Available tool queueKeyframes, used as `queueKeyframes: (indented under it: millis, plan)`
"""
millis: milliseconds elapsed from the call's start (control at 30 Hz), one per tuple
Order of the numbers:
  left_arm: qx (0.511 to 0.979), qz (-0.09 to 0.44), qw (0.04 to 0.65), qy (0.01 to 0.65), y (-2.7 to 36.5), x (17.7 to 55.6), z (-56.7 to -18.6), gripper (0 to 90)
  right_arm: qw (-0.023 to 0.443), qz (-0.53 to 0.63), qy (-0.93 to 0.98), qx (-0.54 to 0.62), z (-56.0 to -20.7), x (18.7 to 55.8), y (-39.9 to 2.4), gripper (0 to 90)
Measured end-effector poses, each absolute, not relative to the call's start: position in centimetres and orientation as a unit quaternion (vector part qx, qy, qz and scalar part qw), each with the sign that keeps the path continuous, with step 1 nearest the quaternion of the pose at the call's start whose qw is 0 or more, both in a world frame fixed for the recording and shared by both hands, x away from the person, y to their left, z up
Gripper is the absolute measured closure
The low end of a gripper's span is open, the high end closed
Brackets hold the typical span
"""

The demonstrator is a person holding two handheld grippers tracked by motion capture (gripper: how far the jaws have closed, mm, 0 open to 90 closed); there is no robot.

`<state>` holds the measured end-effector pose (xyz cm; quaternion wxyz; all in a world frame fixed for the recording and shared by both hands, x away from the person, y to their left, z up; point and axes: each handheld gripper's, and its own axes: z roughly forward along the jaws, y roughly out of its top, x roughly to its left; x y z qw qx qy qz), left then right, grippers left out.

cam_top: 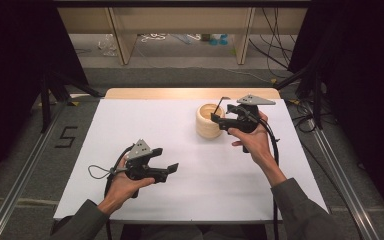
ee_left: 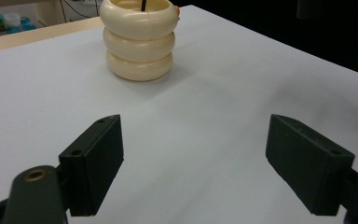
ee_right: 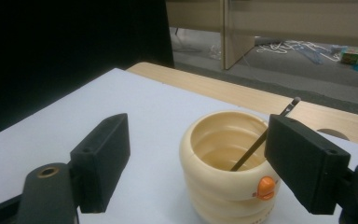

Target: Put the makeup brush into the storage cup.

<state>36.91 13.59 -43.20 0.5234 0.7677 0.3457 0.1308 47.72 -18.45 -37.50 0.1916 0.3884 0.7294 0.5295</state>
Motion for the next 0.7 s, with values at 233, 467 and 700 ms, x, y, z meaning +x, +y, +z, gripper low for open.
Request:
queueKeyframes:
  millis: [233,467,700]
  plan:
    - [0.767,0.13,0.524,0.346,13.6,36.9,-43.2,18.6,0.193,0.529,0.733,0.381,-37.7,47.0,-18.3,21.3]
    - [0.767,0.13,0.525,0.346,13.6,36.9,-43.2,18.6,0.188,0.531,0.735,0.378,-37.9,46.1,-18.0,20.1]
    - [0.766,0.127,0.527,0.346,13.6,36.9,-43.2,18.6,0.19,0.532,0.737,0.372,-38.0,45.1,-17.9,19.6]
